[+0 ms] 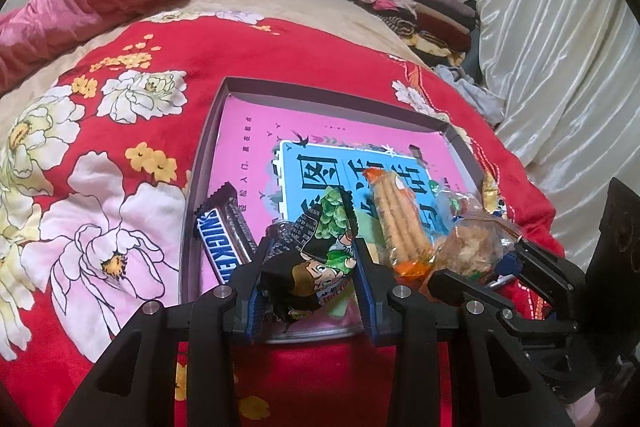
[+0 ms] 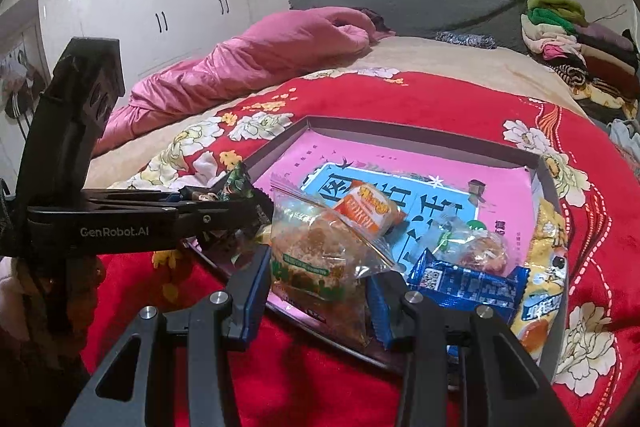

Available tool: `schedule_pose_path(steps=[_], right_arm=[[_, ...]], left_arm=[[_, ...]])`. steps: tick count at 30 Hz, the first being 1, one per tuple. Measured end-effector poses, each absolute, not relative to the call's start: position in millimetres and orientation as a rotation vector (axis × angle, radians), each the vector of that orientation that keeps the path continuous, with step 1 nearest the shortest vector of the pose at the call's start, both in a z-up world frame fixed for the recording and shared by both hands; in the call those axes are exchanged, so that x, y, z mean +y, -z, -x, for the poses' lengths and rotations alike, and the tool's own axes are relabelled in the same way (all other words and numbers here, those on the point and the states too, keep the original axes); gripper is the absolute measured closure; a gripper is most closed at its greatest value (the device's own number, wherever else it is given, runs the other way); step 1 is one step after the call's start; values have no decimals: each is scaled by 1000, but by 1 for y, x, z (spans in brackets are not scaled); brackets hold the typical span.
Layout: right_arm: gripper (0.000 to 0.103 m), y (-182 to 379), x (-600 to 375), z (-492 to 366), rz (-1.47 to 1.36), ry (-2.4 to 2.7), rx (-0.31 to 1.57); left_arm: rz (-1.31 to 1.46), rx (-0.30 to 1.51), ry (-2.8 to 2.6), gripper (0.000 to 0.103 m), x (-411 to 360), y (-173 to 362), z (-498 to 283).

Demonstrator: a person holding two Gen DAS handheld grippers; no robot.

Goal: Organize snacks
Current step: 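Lift the green packet and pastry bag and carry both over the tray, then lower the green packet with left gripper while right lowers pastry bag, both open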

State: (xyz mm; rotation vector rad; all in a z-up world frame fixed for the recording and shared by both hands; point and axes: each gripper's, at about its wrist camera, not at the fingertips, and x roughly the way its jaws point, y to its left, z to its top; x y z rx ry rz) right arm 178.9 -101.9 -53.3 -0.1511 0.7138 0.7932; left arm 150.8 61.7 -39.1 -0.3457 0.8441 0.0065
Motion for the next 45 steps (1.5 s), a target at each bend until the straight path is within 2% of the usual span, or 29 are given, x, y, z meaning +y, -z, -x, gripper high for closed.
schedule_pose_path(steps=[30,34,45], right_arm=[[57,62,-94,-176,175,-807,753],[52,61,-95,-175,167,-807,751],[49,58,-99,-171,180,-773,732]], left_arm=[[353,870,2,64,63,46,-148],[358,873,1,63,63,47,-147],[360,868,-7,49,65,42,-143]])
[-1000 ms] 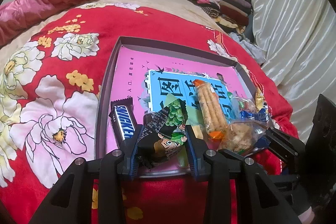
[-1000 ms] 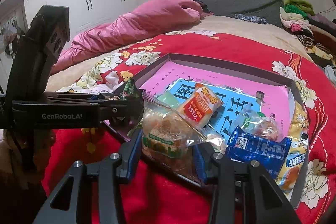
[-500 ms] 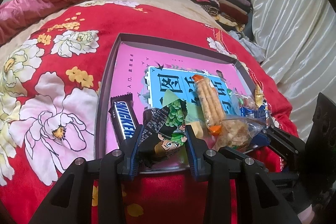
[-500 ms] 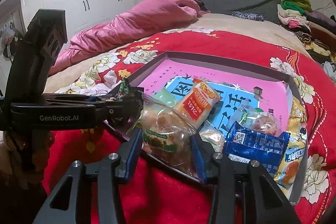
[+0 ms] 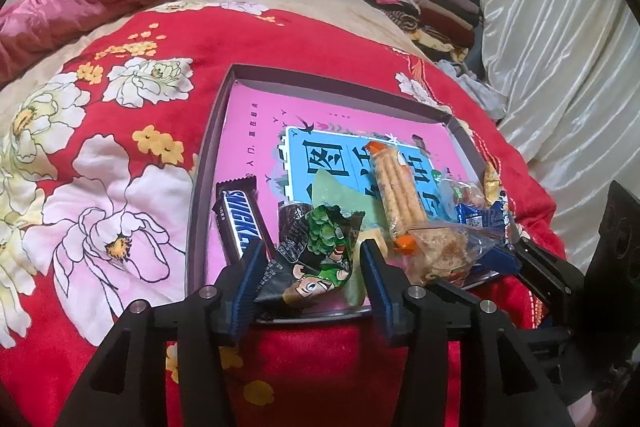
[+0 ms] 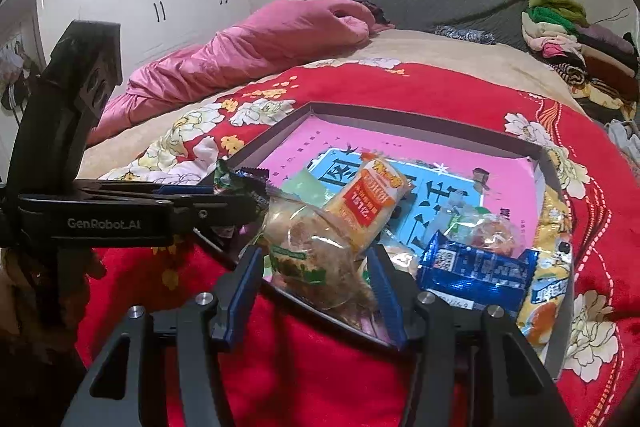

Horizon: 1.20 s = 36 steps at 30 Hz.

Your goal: Organize snacks

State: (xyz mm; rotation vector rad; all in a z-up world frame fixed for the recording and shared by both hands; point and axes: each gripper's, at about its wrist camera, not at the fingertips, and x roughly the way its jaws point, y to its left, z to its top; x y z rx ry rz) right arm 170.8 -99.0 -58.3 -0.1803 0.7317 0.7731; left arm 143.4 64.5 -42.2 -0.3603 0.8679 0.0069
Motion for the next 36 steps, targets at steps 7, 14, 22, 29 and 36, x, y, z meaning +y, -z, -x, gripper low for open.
schedule_pose_path(steps=[7,14,22,29,36], right_arm=[[44,55,-108,-173,149,-749,725],[41,48,-113,-171,143,-728,696],[31,38,-121,-164,127,-692,646],[15,29,-136,-159,92,-629,610],[7,19,-145,-140,90,-568,614]], left_arm=[[354,869,-6,40,64,41,-142],[367,861,7,28,64,37,-139],[356,835,8,26,63,25,-133],[356,838,-28,25,62,21,-125],[331,852,-28,24,49,22,-106]])
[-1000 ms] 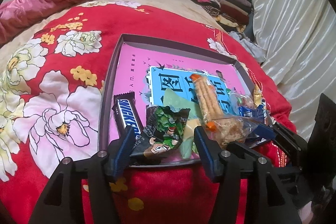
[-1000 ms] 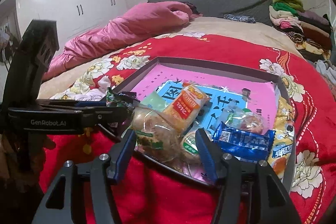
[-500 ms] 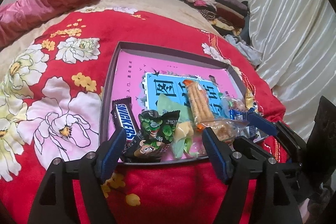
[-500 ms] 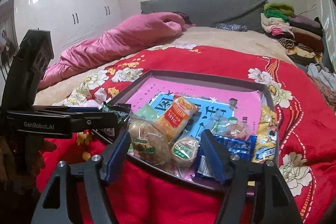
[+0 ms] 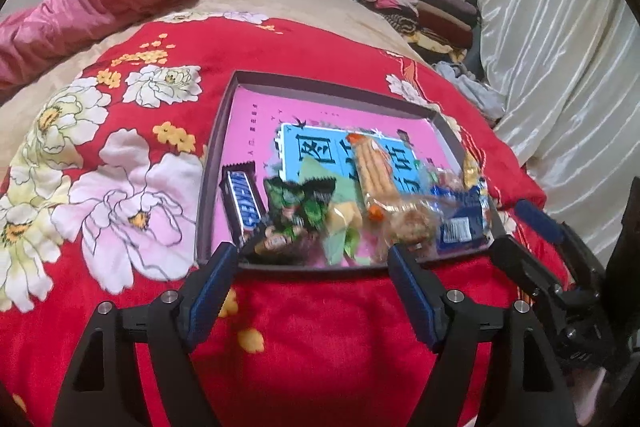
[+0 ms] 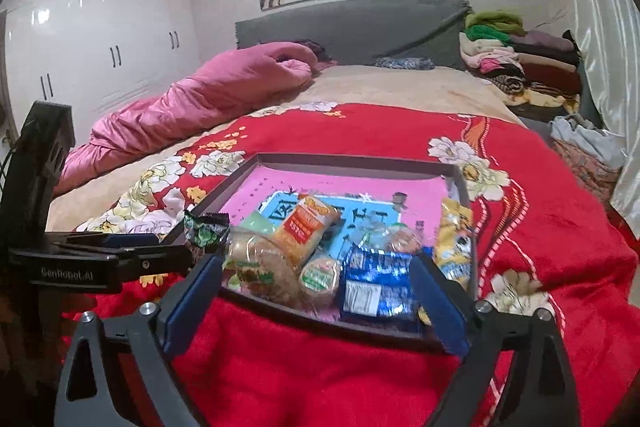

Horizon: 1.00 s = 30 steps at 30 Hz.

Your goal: Organize snacks

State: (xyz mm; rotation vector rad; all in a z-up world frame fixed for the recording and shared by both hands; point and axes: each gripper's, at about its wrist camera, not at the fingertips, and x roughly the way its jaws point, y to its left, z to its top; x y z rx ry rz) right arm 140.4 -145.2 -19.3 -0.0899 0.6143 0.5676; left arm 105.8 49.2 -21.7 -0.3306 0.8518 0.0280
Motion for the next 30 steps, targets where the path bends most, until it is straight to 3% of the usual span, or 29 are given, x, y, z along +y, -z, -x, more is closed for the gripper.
schedule_pose_path(steps=[10,30], right_arm=[[2,22,-156,-109,65,-482,687],[1,24,-141,-52,116,-420,809]], left_arm=[[345,877,-19,24,40,29,-73],[269,930,-46,24,14,21,-25]])
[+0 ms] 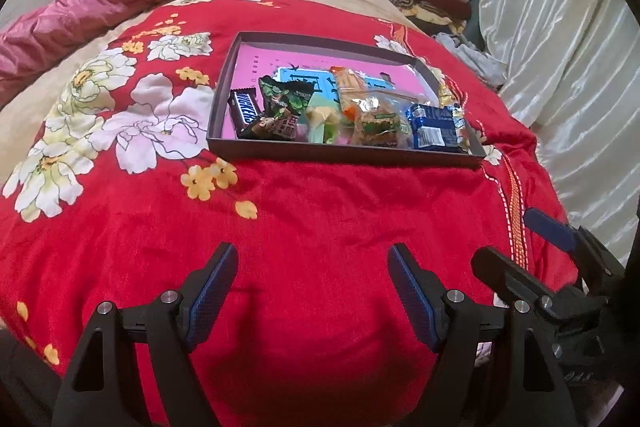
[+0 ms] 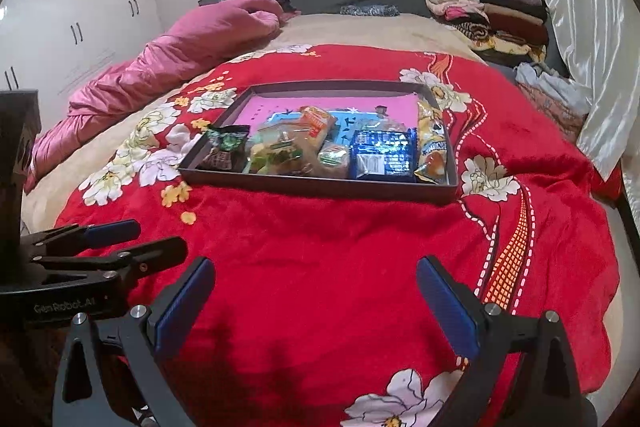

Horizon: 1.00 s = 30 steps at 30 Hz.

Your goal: Organize snacks

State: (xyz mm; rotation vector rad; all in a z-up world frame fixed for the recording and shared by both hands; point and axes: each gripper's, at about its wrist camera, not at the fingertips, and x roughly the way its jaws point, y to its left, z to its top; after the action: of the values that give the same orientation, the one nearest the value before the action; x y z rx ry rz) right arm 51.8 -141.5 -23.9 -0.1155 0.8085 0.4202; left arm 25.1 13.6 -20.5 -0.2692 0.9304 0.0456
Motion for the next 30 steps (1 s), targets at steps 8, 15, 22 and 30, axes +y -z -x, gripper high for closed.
schedule_pose_path(steps=[8,15,22,30], right_arm=[[1,20,-134,-43,159,-423,773],[1,22,-141,-48,144,-403,781],[1,23,-146,-51,135,-378,783],[1,26,-147,-53,140,-369,789]], left_arm=[[265,925,-63,24,14,16,-21],[262,926,-73,24,16,16,-20],[259,929,-82,24,17,15,-21],[251,922,-98,24,18,14,-20]])
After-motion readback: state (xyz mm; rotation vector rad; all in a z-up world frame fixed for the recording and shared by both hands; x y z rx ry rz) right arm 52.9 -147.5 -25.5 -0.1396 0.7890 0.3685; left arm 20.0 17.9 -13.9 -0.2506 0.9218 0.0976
